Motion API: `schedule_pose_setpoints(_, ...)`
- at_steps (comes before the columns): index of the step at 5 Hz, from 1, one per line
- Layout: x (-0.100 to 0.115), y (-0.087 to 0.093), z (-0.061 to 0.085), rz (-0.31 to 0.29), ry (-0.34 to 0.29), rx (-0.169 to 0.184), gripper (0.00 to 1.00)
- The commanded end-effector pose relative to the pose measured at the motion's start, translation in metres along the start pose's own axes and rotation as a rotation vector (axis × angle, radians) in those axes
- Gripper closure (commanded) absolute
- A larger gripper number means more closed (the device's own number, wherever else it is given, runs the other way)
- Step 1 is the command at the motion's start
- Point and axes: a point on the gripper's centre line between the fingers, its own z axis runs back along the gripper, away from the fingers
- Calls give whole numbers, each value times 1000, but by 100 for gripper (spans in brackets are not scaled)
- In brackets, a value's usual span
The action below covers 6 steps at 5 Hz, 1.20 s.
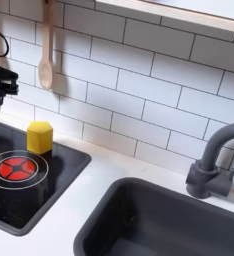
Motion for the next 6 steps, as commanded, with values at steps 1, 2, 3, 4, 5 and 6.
schedule_pose_setpoints(1, 15, 20, -3, 66, -23, 40, 100)
schedule_pose_setpoints(2, 19, 27, -8, 80, -29, 75, 100)
schedule_pose_setpoints(3, 21, 30, -9, 84, -31, 79, 100)
schedule_pose_setpoints(4, 24, 34, -11, 97, -32, 88, 100)
schedule_pose_setpoints(5, 27, 41, -14, 113, -38, 107, 100)
schedule_pose_setpoints(6, 31, 47, -17, 116, -48, 127, 100)
